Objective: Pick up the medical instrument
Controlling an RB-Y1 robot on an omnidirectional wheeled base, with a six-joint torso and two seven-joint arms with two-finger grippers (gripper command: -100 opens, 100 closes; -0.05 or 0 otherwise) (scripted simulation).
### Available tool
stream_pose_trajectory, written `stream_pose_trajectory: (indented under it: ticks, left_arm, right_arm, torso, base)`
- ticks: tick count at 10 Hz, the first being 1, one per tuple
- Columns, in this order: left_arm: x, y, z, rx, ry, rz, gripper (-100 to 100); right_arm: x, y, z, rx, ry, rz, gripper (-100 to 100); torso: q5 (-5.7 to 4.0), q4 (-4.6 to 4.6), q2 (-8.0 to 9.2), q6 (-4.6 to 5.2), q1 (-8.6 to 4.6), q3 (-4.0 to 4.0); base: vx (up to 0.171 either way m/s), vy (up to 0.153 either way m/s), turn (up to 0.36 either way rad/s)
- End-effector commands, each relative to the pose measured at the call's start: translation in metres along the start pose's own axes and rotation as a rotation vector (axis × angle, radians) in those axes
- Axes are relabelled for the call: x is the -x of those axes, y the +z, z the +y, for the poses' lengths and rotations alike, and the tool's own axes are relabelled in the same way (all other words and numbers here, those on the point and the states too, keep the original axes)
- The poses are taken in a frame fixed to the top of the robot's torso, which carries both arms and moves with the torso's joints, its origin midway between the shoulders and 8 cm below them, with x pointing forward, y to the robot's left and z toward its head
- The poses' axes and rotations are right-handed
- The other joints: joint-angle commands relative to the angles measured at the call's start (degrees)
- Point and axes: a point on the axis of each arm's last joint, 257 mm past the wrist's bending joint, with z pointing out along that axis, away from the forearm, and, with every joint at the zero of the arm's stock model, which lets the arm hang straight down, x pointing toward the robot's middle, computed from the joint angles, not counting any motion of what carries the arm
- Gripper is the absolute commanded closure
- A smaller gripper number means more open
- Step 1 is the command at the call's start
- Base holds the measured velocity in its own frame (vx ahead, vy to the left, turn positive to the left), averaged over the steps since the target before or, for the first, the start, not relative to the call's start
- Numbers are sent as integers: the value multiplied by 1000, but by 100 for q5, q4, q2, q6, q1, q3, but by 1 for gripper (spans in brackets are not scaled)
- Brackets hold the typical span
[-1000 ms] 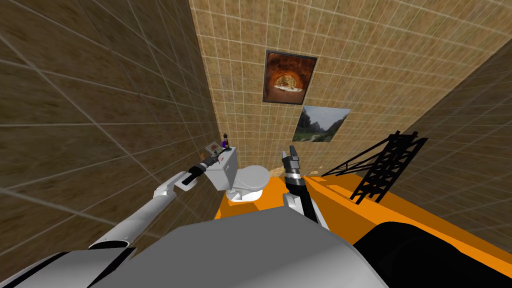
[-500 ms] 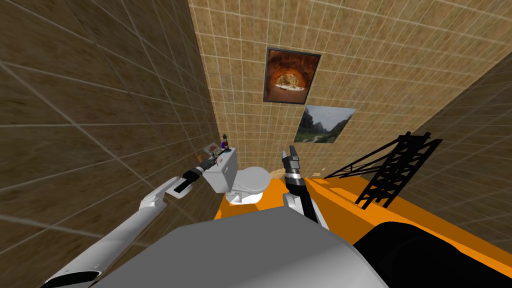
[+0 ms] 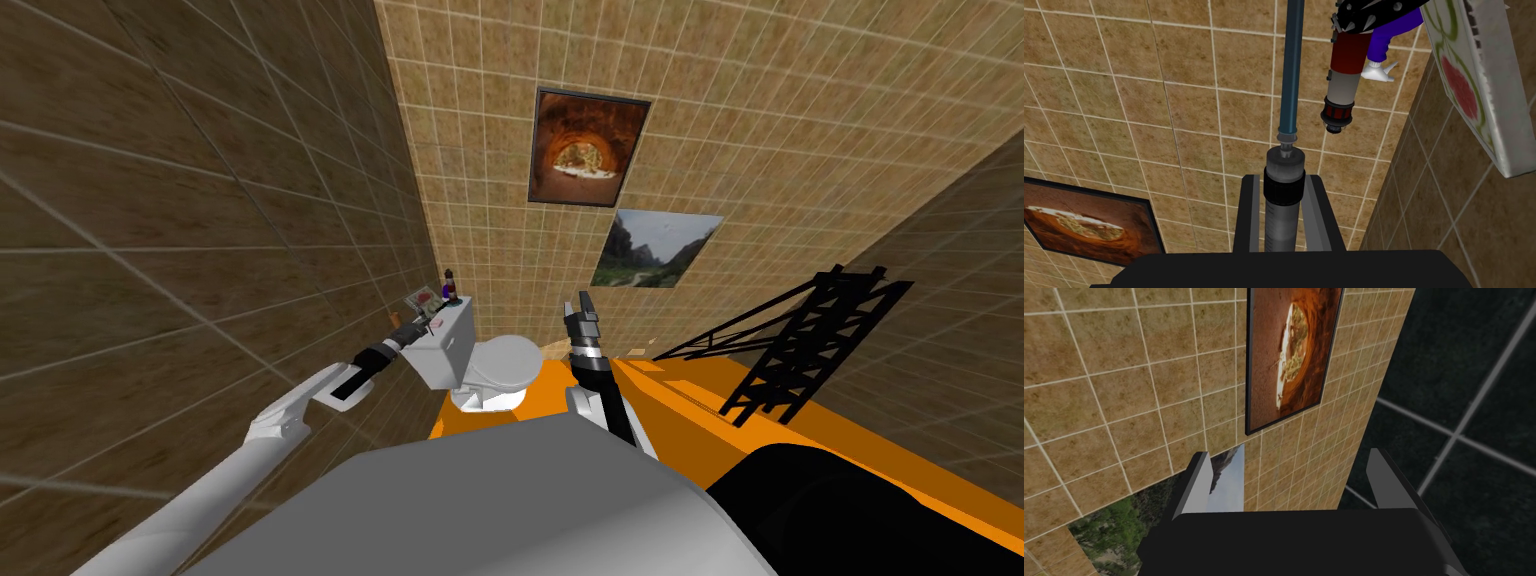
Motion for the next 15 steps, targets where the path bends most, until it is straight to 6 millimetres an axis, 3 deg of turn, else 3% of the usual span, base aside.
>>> stream_pose_trajectory:
  ticks: [1,2,4,5,6,8,9,10,12,13,14,15]
  left_arm:
    - [4,-2,-8,-17,0,-8,100]
    - [8,-17,2,0,13,0,100]
    - [2,-30,-12,-18,6,10,100]
    - [9,-28,-18,-31,10,-4,100]
    - [13,-42,-8,-13,24,10,100]
    - [9,-54,-25,-36,17,17,100]
    - [17,-52,-32,-50,20,3,100]
    - [20,-65,-23,-35,37,19,100]
    - [16,-78,-40,-56,27,30,100]
    - [25,-76,-49,-74,31,12,100]
    - [19,-76,-43,-61,30,20,100]
    - [20,-75,-44,-65,31,18,0]
  right_arm:
    - [0,0,0,0,0,0,0]
    - [0,0,0,0,0,0,0]
    - [0,0,0,0,0,0,0]
    - [0,0,0,0,0,0,0]
    - [0,0,0,0,0,0,0]
    - [0,0,0,0,0,0,0]
    - [0,0,0,0,0,0,0]
    - [0,0,0,0,0,0,0]
    - [0,0,0,0,0,0,0]
    - [0,0,0,0,0,0,0]
    - [0,0,0,0,0,0,0]
    - [0,0,0,0,0,0,0]
  torso:
    - [0,0,0,0,0,0]
    - [1,2,9,1,1,5]
    - [-1,-4,-24,-1,-5,-13]
    - [0,-4,-15,3,-4,-9]
    - [0,0,-3,6,-1,-2]
    - [-2,-4,-23,3,-8,-12]
    - [-2,-4,-16,8,-9,-9]
    - [-2,0,-4,9,-5,-2]
    - [-4,-3,-24,6,-7,-13]
    - [-2,-4,-13,10,-7,-8]
    - [-3,1,-2,13,-7,-1]
    - [-1,1,2,10,-1,1]
  base:
    - [-12,-3,-6]
    - [81,-34,38]
    - [82,-28,33]
    - [9,-4,-8]
    - [82,-26,36]
    - [79,-30,33]
    - [13,-5,-12]
    - [90,-21,44]
    - [73,-25,28]
    - [8,-9,-9]
    - [0,0,0]
    - [0,0,0]
